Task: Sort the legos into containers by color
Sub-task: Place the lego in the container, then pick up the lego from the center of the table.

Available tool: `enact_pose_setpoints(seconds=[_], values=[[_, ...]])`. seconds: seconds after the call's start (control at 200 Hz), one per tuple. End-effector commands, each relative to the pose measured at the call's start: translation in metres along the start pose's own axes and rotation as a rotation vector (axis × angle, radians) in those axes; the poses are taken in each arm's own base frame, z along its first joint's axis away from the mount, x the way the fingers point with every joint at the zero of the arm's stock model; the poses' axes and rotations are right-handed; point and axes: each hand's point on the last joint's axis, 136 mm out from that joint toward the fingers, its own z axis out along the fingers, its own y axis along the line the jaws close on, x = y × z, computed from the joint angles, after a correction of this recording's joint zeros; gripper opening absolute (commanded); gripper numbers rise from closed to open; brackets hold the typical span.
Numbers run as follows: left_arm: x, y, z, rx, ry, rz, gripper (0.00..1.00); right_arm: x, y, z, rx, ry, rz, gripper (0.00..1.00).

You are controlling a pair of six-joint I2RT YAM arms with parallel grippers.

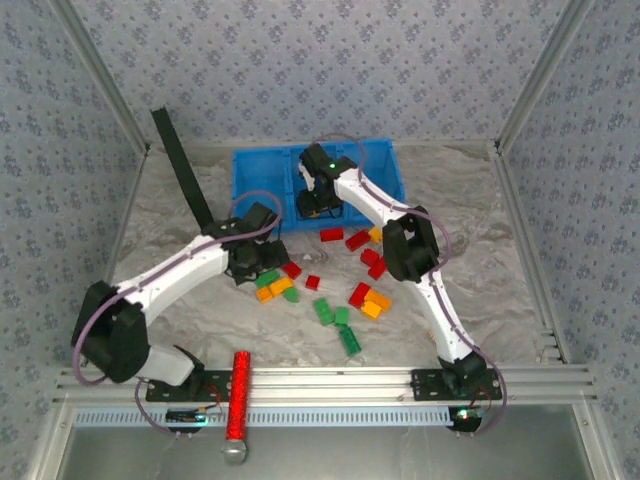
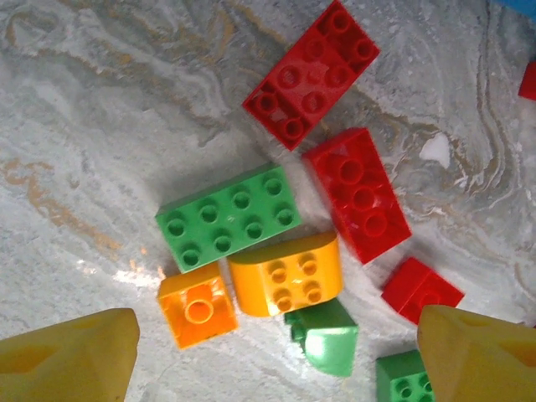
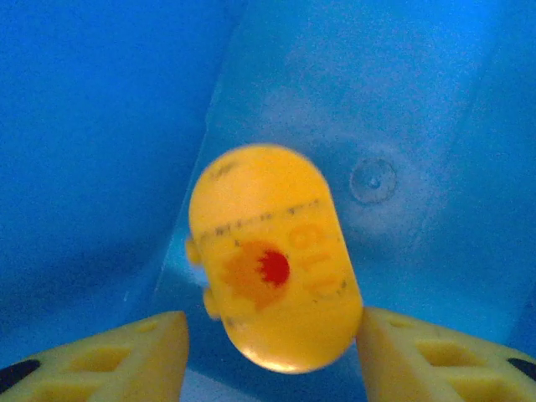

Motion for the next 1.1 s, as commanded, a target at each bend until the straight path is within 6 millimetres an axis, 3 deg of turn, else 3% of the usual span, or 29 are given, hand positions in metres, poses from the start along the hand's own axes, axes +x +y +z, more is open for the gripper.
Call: enact_pose_setpoints(seconds=[0.0, 0.275, 0.52, 0.885, 1.094], values=[[-0.003, -0.007, -0.005, -0.028, 0.029, -0.064, 0.85, -0.016, 0.007, -0.022, -0.027, -0.049, -0.008, 0.6], [0.01, -0.027, 0.011, -0.027, 0.064, -0.135, 0.8, -0.031, 0.015, -0.063, -0.034, -0.126, -0.031, 0.61], [0.01, -0.039, 0.026, -0.01, 0.049, -0.186, 0.76, -0.034, 0.021, -0.117, -0.048, -0.192, -0.051, 0.61], [0.009, -0.054, 0.064, -0.039, 0.082, -0.211, 0.67, -0.007, 0.008, -0.204, -0.038, -0.269, -0.047, 0.62], [0.008, -0.047, 0.077, -0.078, 0.096, -0.218, 0.57, 0.025, -0.001, -0.232, -0.013, -0.294, -0.047, 0.62]])
